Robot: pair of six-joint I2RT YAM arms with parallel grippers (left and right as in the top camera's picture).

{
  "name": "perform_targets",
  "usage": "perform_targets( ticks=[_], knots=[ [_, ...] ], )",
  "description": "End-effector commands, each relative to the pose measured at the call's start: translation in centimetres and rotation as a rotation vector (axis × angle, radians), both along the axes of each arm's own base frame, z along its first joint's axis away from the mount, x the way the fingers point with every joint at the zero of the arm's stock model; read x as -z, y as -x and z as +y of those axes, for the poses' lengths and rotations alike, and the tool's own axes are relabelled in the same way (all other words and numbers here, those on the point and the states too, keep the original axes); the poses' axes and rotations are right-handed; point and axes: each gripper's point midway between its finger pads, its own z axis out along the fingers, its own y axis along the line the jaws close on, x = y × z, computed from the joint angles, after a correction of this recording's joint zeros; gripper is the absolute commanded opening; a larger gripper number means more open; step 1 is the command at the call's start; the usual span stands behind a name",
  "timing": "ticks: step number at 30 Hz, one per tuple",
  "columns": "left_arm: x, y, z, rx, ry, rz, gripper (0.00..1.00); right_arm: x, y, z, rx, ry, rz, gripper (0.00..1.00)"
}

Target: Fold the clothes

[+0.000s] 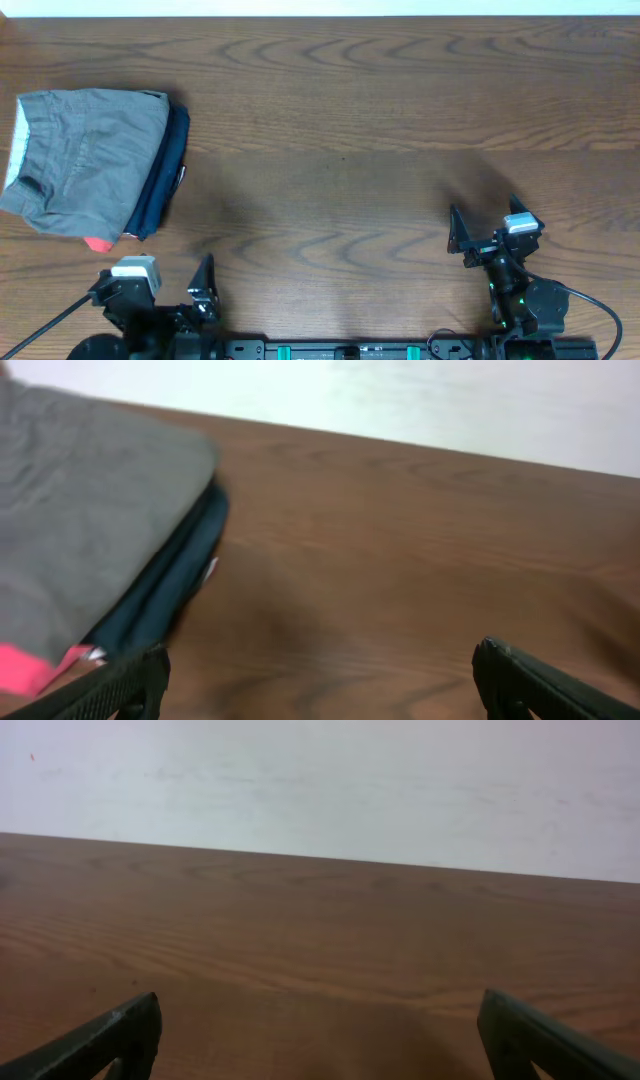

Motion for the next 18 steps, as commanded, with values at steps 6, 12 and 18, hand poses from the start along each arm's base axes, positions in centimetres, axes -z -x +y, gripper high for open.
perform_targets(
  ticks=[6, 12, 18],
  knots=[
    [8.4, -3.5, 2.0, -0.134, 0.0, 0.101, 0.98, 0.0, 0.1, 0.4, -0.021, 0.01, -0.003, 0.99],
    [10.7, -6.9, 1.2, -0.085, 0.024, -0.062, 0.98, 0.0, 0.1, 0.4, -0.021, 0.01, -0.003, 0.99],
    [11.3, -9.4, 1.3, -0.081, 0.024, -0.183, 0.98, 0.0, 0.1, 0.4, -0.021, 0.01, -0.003, 0.99]
  ],
)
